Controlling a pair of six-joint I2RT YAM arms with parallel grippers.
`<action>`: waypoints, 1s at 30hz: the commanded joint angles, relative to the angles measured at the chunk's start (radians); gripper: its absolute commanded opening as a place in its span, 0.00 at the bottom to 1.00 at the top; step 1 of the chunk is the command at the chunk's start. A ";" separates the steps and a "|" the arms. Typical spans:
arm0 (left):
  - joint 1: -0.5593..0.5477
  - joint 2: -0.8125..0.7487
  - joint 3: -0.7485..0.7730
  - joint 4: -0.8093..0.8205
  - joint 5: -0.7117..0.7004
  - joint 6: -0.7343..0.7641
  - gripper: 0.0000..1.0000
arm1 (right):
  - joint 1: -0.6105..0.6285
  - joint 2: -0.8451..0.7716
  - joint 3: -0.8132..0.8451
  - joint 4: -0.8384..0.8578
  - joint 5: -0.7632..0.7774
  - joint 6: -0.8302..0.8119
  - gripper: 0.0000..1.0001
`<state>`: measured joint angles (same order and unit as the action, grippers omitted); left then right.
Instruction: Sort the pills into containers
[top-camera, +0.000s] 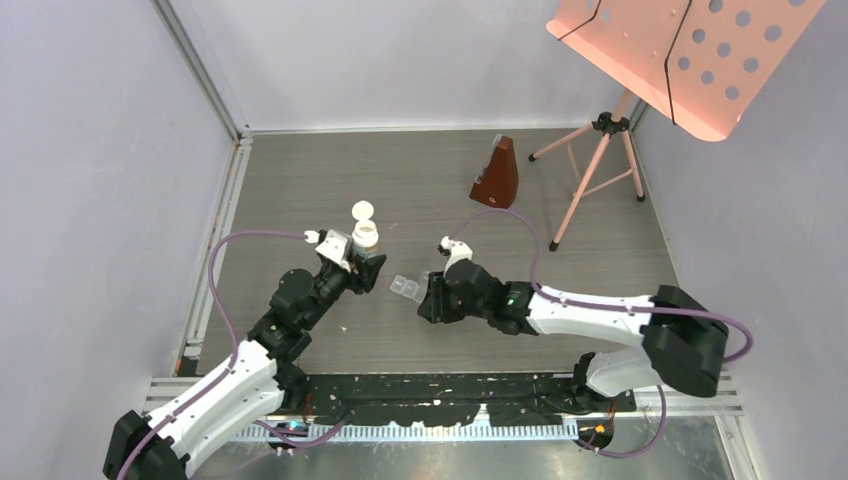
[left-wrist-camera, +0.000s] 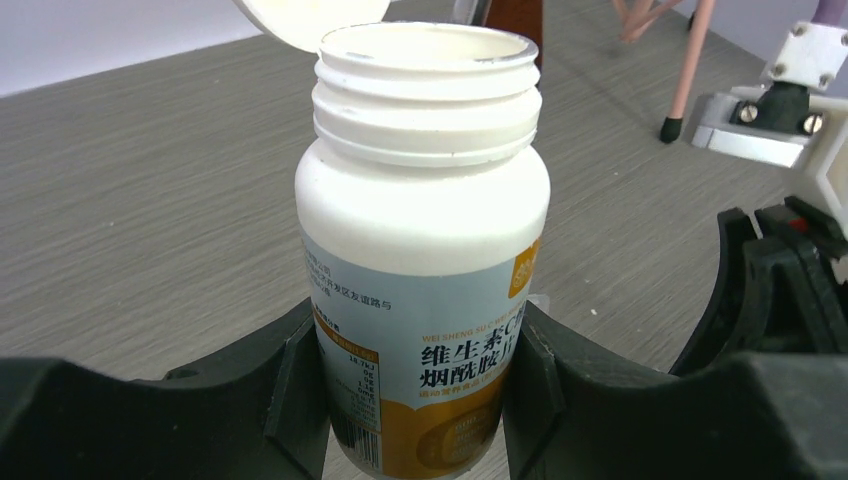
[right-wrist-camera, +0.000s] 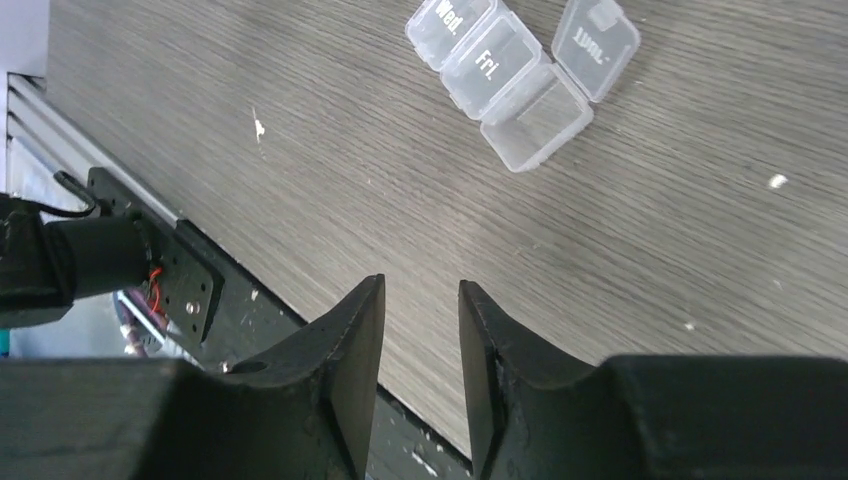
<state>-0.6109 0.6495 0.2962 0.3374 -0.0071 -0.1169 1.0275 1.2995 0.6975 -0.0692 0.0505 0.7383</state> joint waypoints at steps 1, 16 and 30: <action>0.002 -0.012 0.017 0.000 -0.082 -0.005 0.00 | 0.048 0.103 0.020 0.214 0.132 0.096 0.37; 0.002 -0.199 0.047 -0.201 -0.312 0.031 0.00 | 0.135 0.543 0.429 -0.136 0.475 0.382 0.42; 0.003 -0.238 0.041 -0.217 -0.328 0.044 0.00 | 0.120 0.764 0.736 -0.554 0.655 0.548 0.46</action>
<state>-0.6109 0.4263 0.2989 0.0883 -0.3119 -0.0761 1.1591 2.0384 1.3907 -0.4786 0.5903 1.2076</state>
